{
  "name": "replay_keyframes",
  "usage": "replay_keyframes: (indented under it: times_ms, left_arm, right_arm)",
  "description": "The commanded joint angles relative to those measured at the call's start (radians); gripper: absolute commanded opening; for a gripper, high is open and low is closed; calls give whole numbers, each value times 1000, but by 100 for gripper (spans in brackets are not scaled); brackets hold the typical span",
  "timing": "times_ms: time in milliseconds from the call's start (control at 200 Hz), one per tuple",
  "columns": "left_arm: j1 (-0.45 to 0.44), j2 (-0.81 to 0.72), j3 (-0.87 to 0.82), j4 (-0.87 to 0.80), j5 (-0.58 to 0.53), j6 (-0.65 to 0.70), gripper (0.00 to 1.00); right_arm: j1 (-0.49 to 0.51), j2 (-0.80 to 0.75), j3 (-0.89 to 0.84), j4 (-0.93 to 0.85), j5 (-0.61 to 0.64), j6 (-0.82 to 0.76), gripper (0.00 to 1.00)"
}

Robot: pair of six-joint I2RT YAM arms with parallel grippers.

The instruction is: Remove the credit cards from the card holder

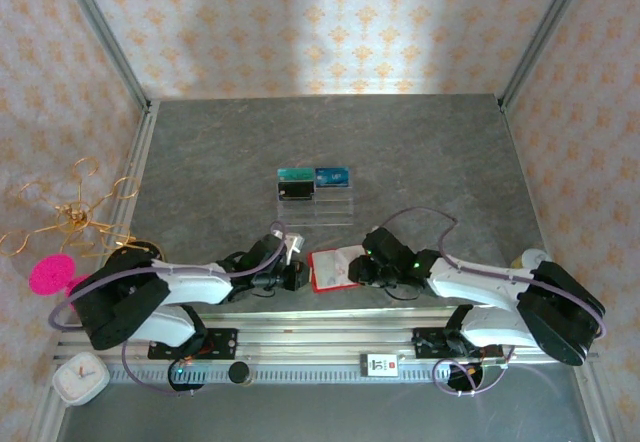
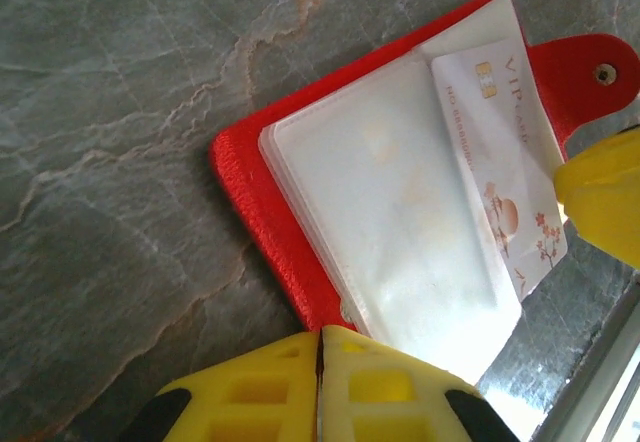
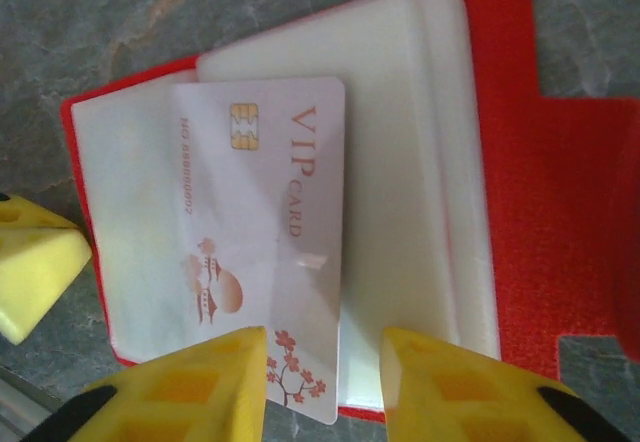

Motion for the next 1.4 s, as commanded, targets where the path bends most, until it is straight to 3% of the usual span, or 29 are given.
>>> replay_keyframes:
  times_ms: [0, 195, 556, 736, 1101, 1397]
  left_arm:
    - [-22, -48, 64, -82, -44, 21, 11]
    - [-67, 71, 172, -1, -5, 29, 13]
    - [-80, 244, 258, -24, -4, 61, 11]
    - [-81, 317, 265, -32, -6, 60, 7]
    - [-80, 338, 247, -34, -14, 60, 5]
    - [-80, 343, 247, -33, -12, 60, 4]
  right_arm:
    - [-15, -14, 59, -44, 52, -72, 35]
    - [-77, 21, 68, 9, -1, -132, 35]
    - [-84, 56, 22, 112, -84, -138, 32]
    - [-84, 87, 15, 98, -45, -124, 31]
    - [-83, 28, -5, 62, 32, -96, 33]
    - [-84, 47, -13, 144, -82, -114, 30]
